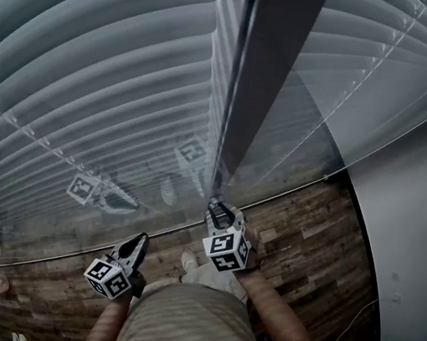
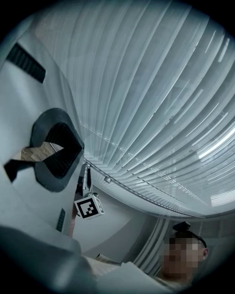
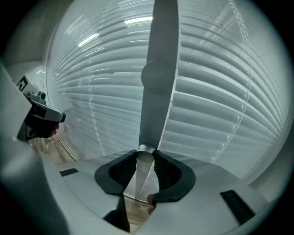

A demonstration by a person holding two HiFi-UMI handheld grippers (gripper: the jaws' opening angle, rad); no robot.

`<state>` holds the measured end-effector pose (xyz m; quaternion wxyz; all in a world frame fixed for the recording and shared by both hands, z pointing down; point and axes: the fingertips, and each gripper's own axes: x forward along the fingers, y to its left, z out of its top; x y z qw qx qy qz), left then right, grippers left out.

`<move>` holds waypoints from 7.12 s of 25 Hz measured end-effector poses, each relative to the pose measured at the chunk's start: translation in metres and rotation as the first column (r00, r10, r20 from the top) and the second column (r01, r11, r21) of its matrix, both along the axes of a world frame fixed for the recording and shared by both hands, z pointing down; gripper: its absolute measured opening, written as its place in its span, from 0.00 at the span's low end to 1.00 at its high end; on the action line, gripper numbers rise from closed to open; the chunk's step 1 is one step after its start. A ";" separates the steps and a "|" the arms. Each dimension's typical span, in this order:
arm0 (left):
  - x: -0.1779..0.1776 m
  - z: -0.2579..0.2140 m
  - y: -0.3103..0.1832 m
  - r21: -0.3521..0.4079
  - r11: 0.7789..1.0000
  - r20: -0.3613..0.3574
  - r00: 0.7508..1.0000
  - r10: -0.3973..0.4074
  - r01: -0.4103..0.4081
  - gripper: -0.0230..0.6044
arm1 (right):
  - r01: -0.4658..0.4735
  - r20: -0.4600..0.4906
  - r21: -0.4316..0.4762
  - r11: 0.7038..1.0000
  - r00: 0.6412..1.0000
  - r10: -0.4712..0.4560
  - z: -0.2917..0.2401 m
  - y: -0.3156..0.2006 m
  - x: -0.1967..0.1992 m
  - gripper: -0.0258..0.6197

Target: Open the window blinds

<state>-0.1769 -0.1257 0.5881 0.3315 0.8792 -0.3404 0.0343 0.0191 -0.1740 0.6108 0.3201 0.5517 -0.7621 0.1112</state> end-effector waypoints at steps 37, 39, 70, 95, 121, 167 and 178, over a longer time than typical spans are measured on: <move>0.003 -0.004 0.001 0.015 1.000 -0.006 1.000 0.013 -0.013 0.05 | -0.058 0.536 -0.087 0.994 0.839 0.096 0.000 0.006 0.010 0.30; 0.000 -0.002 0.000 0.011 1.000 -0.004 1.000 0.006 -0.006 0.05 | -0.084 0.637 -0.127 0.988 0.757 0.146 0.002 0.006 0.014 0.30; -0.001 -0.007 -0.003 0.001 1.000 0.003 1.000 0.013 -0.013 0.05 | -0.068 0.743 -0.183 0.981 0.644 0.183 -0.002 0.006 0.014 0.30; 0.003 0.000 -0.001 0.001 1.000 -0.001 1.000 0.014 -0.014 0.05 | -0.045 0.571 -0.094 0.995 0.816 0.090 -0.001 0.004 0.010 0.30; 0.004 -0.003 0.000 -0.004 1.000 0.017 1.000 0.021 -0.021 0.05 | 0.121 -0.276 0.110 0.987 0.957 -0.087 -0.006 0.003 -0.009 0.24; 0.011 0.008 0.012 -0.061 0.996 0.062 0.995 0.072 -0.068 0.05 | 0.012 0.223 0.133 0.991 0.974 -0.042 -0.020 0.007 -0.012 0.31; 0.016 -0.015 0.005 -0.061 0.995 0.077 0.993 0.085 -0.081 0.05 | -0.001 0.932 -0.361 0.933 -0.045 0.361 -0.029 -0.001 0.011 0.23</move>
